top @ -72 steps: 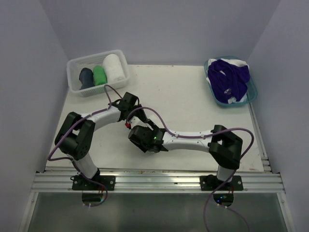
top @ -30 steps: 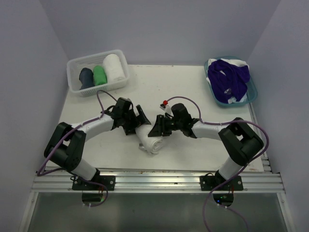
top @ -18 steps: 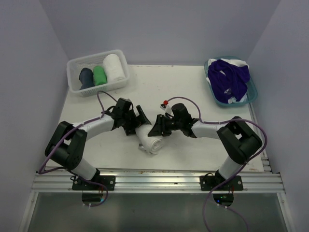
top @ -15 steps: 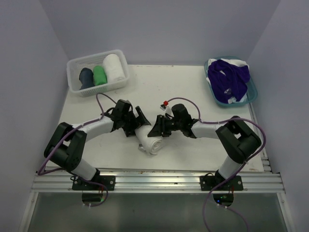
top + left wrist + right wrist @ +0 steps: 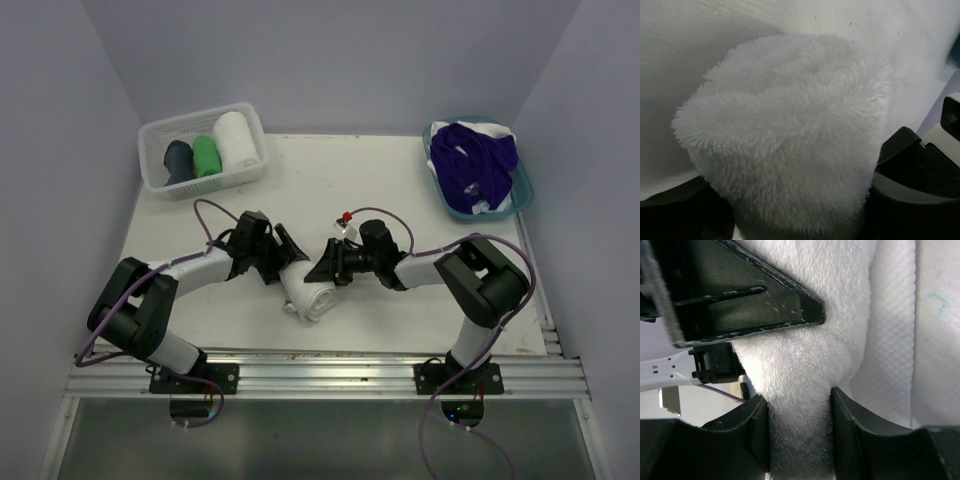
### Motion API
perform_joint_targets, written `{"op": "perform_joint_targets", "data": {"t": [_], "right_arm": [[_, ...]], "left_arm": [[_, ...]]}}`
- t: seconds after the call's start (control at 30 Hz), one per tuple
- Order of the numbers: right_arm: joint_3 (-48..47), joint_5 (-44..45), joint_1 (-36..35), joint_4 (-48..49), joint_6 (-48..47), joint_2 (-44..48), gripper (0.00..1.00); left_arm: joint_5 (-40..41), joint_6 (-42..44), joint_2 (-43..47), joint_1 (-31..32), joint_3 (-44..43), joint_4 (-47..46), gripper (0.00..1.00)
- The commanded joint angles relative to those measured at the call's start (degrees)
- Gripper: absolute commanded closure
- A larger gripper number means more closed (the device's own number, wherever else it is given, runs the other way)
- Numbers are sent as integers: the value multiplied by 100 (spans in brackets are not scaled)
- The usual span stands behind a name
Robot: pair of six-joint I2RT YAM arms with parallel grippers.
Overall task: Roll the towels
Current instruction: Place the rolled towel into the container
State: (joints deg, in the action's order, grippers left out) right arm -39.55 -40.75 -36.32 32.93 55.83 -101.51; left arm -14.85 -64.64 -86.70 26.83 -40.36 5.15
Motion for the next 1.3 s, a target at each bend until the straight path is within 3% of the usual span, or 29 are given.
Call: {"op": "perform_joint_targets", "data": {"t": [0.0,0.07,0.13,0.27,0.4,0.47,0.6,0.73,0.87,1.27], "right_arm": [[79,217,160,636,455,-88,68],[36,234,186,331,289,-9,52],[-17,374,212,-221,95,201,36],[-368,753,335,-1714,-634,701,26],[-255,814,853,-2123,-810,1351,24],[-333,1155,1117,-2804,-1186,1842,24],[-545,1630,1407,-3757,-1697,2372,22],[-633,1807,1601,-4180,-1901,2794,21],[-633,1816,1680,-4321,-1971,2839,21],[-1432,1764,1672,-4321,-2147,2101,21]], "left_arm": [[-53,57,-40,68,20,-93,34],[-53,92,-49,68,-60,12,54],[-53,118,-49,68,-130,100,65],[-132,189,3,7,-253,355,78],[-229,320,205,-204,-445,583,78],[-246,478,258,-388,-639,898,78],[-544,1251,39,-784,-1525,1690,83],[-694,2444,-295,-1118,-2990,2577,83],[-765,3062,-628,-1372,-4057,3272,83],[-1151,3959,-1656,-2488,-6650,4063,84]]}}
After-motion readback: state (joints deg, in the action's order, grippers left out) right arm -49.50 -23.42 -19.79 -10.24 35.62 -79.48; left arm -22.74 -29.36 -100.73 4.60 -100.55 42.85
